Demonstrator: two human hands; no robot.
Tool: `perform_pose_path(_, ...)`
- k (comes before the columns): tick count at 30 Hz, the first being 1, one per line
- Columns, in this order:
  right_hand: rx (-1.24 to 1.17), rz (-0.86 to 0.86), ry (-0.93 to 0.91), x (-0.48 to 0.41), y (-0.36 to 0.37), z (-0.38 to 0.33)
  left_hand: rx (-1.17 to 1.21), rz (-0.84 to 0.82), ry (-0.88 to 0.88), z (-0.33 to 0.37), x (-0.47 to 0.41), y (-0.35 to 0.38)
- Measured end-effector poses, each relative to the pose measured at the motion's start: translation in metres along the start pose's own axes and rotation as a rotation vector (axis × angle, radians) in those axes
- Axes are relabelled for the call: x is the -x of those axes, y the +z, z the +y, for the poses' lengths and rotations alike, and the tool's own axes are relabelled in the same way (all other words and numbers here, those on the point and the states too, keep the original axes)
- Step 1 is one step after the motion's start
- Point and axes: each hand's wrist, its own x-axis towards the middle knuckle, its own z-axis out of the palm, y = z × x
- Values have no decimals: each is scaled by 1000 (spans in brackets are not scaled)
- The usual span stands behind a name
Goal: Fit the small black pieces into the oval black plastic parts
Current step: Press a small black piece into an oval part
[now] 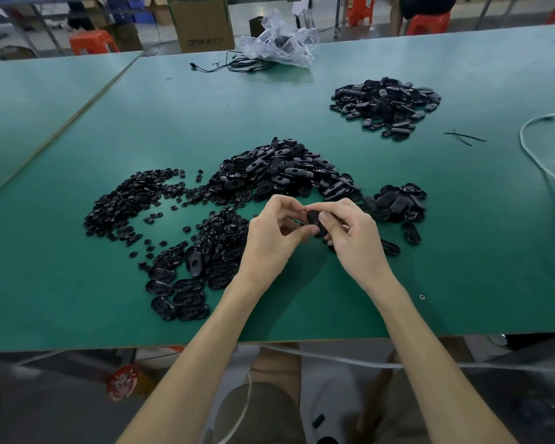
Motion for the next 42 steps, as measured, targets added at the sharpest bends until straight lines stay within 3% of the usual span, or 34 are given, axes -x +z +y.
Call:
perform_pose_path(21, -39, 11, 54, 0, 2, -1, 41, 43, 50, 2, -3, -4)
perform_pose_path(42, -37, 92, 36, 1, 0, -2, 34, -7, -43, -1, -3, -3)
